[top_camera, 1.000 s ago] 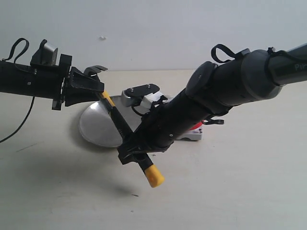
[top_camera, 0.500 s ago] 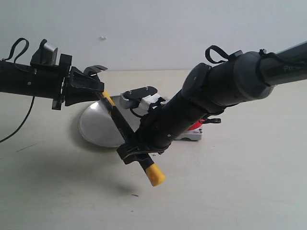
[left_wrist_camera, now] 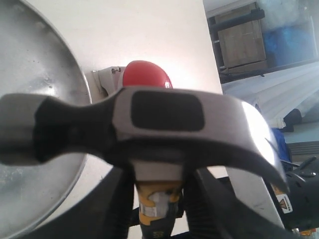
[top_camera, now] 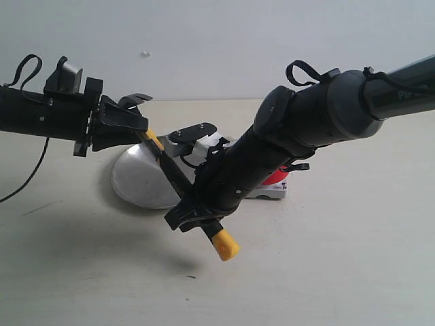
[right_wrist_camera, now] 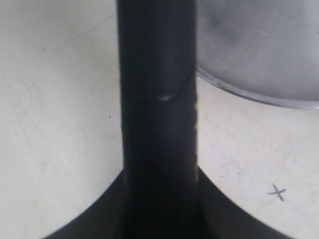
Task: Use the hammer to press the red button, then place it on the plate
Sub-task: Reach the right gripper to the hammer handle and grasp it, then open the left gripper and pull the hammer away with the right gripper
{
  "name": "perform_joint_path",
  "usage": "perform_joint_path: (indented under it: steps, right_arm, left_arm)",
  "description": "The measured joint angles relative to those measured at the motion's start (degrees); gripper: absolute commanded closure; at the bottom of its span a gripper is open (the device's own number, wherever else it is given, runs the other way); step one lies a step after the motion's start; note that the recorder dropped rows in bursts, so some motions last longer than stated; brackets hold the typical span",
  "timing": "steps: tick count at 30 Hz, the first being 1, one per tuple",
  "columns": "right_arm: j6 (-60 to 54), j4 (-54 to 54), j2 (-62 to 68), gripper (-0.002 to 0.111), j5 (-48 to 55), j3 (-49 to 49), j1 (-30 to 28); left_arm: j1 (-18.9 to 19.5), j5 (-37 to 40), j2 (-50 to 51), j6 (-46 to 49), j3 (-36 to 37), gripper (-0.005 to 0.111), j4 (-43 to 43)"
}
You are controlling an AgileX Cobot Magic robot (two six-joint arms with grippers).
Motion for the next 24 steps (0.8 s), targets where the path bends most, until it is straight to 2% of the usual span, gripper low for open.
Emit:
perform_joint_path:
  steps: [6, 8, 10, 24]
  right_arm:
    - [0.3, 0.0, 0.0, 0.108, 0.1, -0.1, 0.0]
    - [0.8, -0.1, 0.0, 0.108, 0.4, -0.1, 0.0]
    - [1.5, -0.2, 0.0, 0.108, 0.4, -0.1, 0.0]
    - [2.4, -1.1, -3.2, 0.108, -1.6, 0.5, 0.0]
  left_arm:
    - [0.1, 0.1, 0.0, 0.0, 0.0, 0.054, 0.0]
    - [0.6, 0.6, -0.1, 0.0, 0.0, 0.045, 0.0]
    - [1.1, 1.0, -0.1, 0.0, 0.0, 0.042, 0.2]
    - [2.6, 3.0, -2.5, 0.0, 0.0, 0.045, 2.7]
